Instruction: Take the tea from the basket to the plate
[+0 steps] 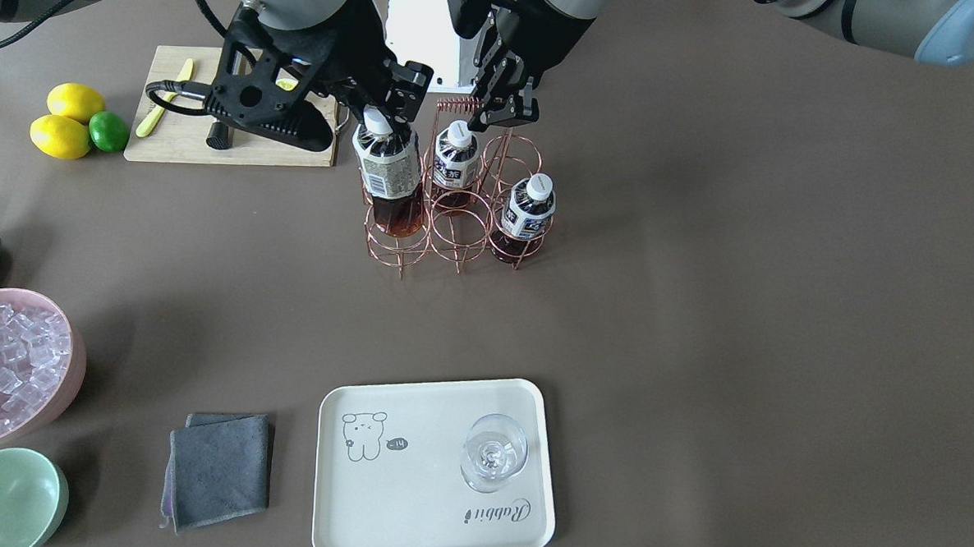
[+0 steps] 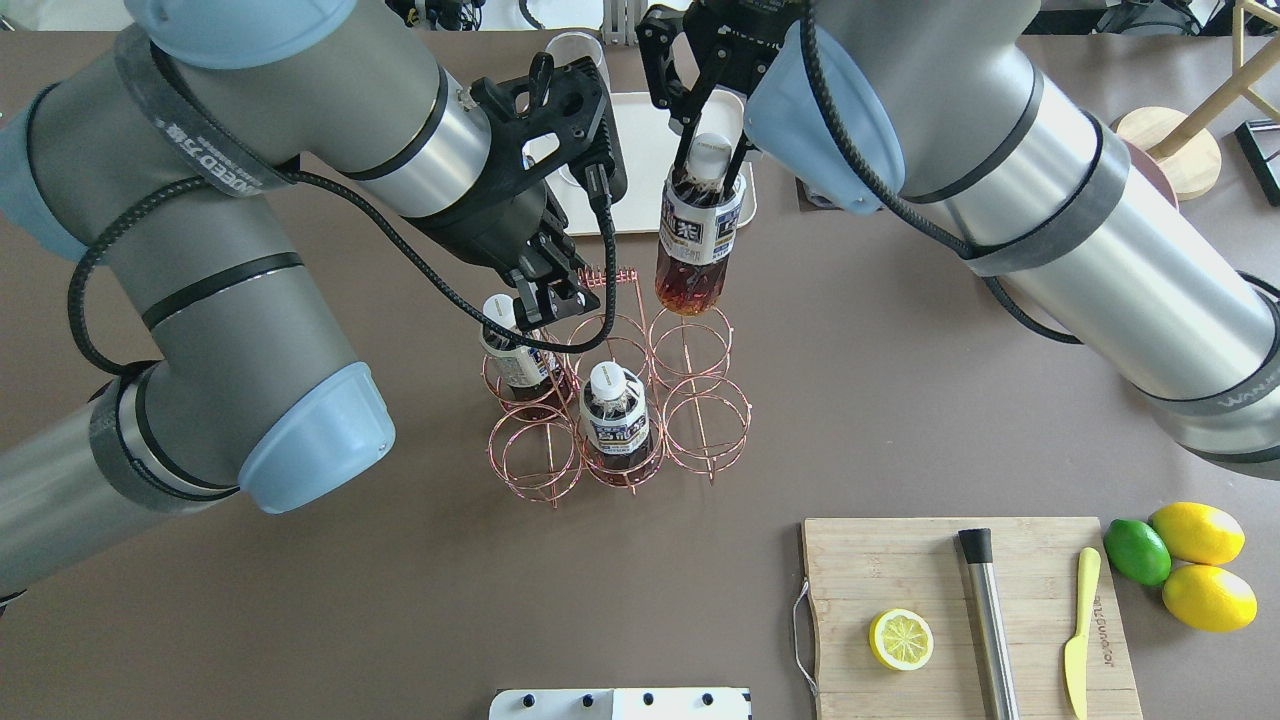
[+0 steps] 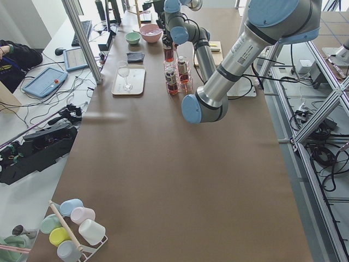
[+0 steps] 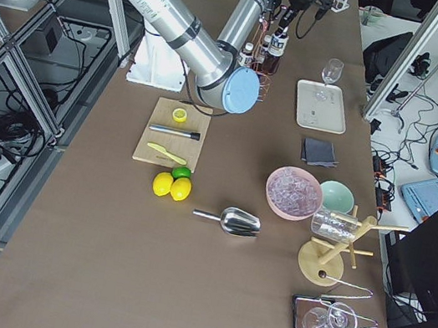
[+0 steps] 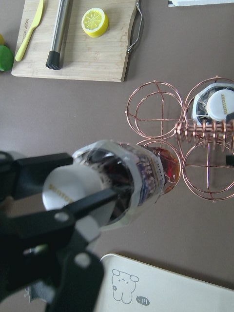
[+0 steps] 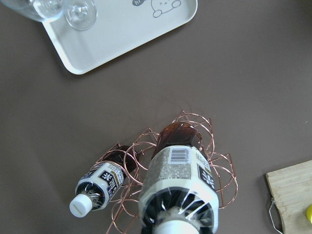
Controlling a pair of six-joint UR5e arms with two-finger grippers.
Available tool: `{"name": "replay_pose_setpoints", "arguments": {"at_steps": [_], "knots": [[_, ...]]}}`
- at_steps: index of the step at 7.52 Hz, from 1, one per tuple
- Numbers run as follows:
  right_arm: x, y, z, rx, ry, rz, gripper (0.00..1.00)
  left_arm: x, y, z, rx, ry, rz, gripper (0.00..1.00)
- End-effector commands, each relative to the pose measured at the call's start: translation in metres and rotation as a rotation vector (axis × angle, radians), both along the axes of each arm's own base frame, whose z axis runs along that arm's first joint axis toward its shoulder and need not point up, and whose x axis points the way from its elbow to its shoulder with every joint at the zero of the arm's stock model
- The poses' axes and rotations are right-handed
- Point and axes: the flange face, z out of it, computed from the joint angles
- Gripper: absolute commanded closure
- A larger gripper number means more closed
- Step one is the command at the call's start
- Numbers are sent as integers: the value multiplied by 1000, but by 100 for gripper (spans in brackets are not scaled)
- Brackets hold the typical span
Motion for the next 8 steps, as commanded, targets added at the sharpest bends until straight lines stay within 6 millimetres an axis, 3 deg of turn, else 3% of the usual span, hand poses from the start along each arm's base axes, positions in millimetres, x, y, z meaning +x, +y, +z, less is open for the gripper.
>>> {"name": "replay_pose_setpoints", "arguments": {"at_steps": [1, 2, 3, 4, 5, 6, 8], "knots": [[23, -80, -1, 5, 2, -17, 100, -1, -1, 1, -1, -1, -2, 100], [3, -123, -4, 11, 16, -36, 100, -6, -1, -1, 3, 5, -8, 100], [-7, -171, 19, 42, -2, -21, 100, -20, -6, -3, 8, 12, -31, 100], [-19, -206, 54, 58, -10, -15, 100, -41, -10, 3, 9, 12, -59, 100], [-32, -226, 85, 61, -10, -16, 100, -67, -15, 4, -2, 32, -57, 100], [-31, -238, 103, 80, -11, -24, 100, -93, -23, 6, -14, 48, -65, 100], [-39, -250, 125, 137, -25, -44, 100, -142, -28, 26, -43, 62, -90, 100]]}}
